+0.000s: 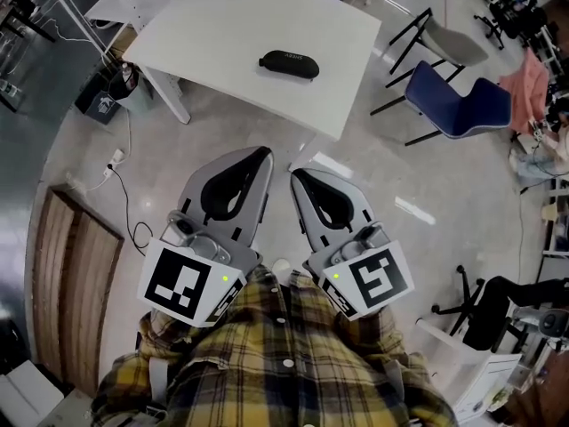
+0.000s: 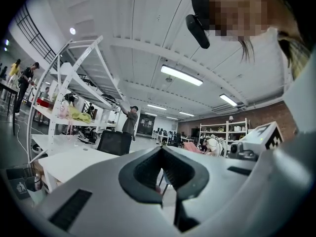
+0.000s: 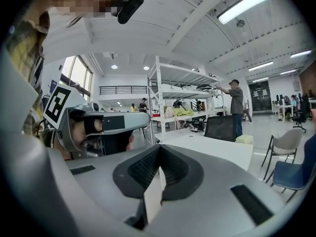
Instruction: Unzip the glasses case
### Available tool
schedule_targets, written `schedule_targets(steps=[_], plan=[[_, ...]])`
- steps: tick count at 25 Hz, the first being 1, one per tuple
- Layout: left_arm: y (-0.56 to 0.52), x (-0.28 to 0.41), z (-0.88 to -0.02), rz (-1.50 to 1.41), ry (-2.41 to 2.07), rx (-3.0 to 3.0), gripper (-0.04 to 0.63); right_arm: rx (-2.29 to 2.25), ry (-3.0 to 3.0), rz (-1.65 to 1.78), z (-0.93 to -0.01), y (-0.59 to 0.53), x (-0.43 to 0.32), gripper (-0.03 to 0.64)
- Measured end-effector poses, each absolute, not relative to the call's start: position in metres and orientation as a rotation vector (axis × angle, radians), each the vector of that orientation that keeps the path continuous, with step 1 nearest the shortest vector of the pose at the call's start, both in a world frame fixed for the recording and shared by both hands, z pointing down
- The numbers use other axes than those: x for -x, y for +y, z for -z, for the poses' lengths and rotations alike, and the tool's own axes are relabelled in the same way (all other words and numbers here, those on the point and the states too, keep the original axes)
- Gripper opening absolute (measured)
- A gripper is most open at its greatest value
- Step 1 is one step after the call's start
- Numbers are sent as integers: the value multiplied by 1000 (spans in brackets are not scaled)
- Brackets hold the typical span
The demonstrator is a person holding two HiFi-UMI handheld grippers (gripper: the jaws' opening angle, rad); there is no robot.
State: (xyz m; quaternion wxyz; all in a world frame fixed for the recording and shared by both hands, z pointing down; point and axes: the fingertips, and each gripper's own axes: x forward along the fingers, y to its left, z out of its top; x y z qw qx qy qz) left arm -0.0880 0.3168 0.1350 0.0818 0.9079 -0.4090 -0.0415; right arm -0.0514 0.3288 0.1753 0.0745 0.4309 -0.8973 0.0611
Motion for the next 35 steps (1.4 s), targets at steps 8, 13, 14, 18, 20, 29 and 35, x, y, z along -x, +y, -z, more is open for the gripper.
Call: schedule_targets(steps=[8, 13, 14, 18, 20, 29, 35], plan=[[250, 151, -137, 116, -1164, -2739, 6, -1423, -2650, -207, -171, 258, 94, -2], [226, 169, -150, 103, -1102, -2723, 6, -1464, -2596, -247, -180, 236, 111, -2], [222, 170, -152, 100, -1087, -2722, 6, -1472, -2585, -252, -182, 232, 112, -2], [204, 166, -159, 93, -1042, -2720, 6, -1505, -2546, -274, -189, 215, 108, -2], [193, 164, -161, 90, -1032, -2719, 6, -1515, -2534, -280, -192, 204, 104, -2], [115, 142, -165, 89, -1014, -2731, 6, -1557, -2513, -312, -202, 127, 72, -2], [45, 106, -160, 74, -997, -2748, 6, -1583, -2494, -331, -202, 57, 33, -2]])
